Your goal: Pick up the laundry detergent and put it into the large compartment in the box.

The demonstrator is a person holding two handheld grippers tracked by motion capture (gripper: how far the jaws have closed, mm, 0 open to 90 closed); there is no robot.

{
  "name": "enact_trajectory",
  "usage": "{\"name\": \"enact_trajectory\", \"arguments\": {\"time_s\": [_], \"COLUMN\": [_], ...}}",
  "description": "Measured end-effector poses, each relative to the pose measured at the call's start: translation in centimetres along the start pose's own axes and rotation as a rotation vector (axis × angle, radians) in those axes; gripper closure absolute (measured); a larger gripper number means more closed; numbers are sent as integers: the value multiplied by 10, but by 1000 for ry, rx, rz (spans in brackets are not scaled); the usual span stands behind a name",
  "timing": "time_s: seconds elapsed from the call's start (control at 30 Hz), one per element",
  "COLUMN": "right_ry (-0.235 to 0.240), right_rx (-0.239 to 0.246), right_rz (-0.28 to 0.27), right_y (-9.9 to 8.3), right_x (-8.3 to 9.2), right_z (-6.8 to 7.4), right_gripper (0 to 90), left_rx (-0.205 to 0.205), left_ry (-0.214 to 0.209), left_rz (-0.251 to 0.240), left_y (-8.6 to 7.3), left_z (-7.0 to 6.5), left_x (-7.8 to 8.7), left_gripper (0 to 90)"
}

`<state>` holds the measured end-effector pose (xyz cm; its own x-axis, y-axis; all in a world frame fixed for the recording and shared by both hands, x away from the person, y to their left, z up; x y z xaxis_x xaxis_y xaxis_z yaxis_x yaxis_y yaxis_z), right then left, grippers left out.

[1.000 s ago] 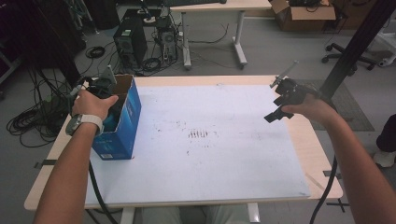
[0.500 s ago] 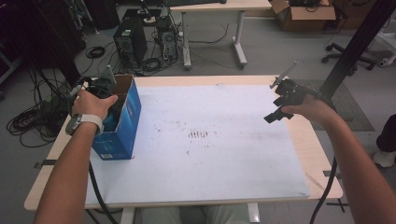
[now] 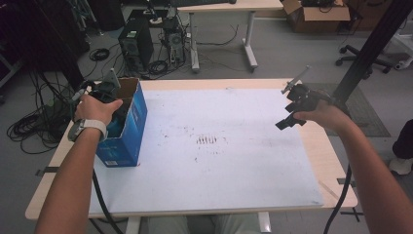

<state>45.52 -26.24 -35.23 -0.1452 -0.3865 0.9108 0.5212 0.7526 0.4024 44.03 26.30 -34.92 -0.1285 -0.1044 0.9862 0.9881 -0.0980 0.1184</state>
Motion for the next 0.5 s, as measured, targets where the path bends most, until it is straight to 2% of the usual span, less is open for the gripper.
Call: {"name": "enact_trajectory", "arguments": {"time_s": [0.5], "right_ry": [9], "right_rx": [23], "right_rz": [-8], "right_y": [8], "right_x": [0], "right_z": [5], "right_gripper": [112], "left_rx": [4], "left_ry": [1], "left_rz": [-11], "left_y": [0], "left_z": [1], "left_x": [2], "left_gripper": [299]}}
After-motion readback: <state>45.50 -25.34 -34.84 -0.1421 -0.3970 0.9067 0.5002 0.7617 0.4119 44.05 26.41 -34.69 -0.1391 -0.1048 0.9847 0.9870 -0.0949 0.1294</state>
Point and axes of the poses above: each handheld gripper's, and its own axes: x roughly backward along the jaws, y roughly out of its top, z roughly to its left, the point moved 7 cm from there along -x, roughly forward along the jaws, and after that the axes turned 4 degrees about y, right-handed, at the moved point
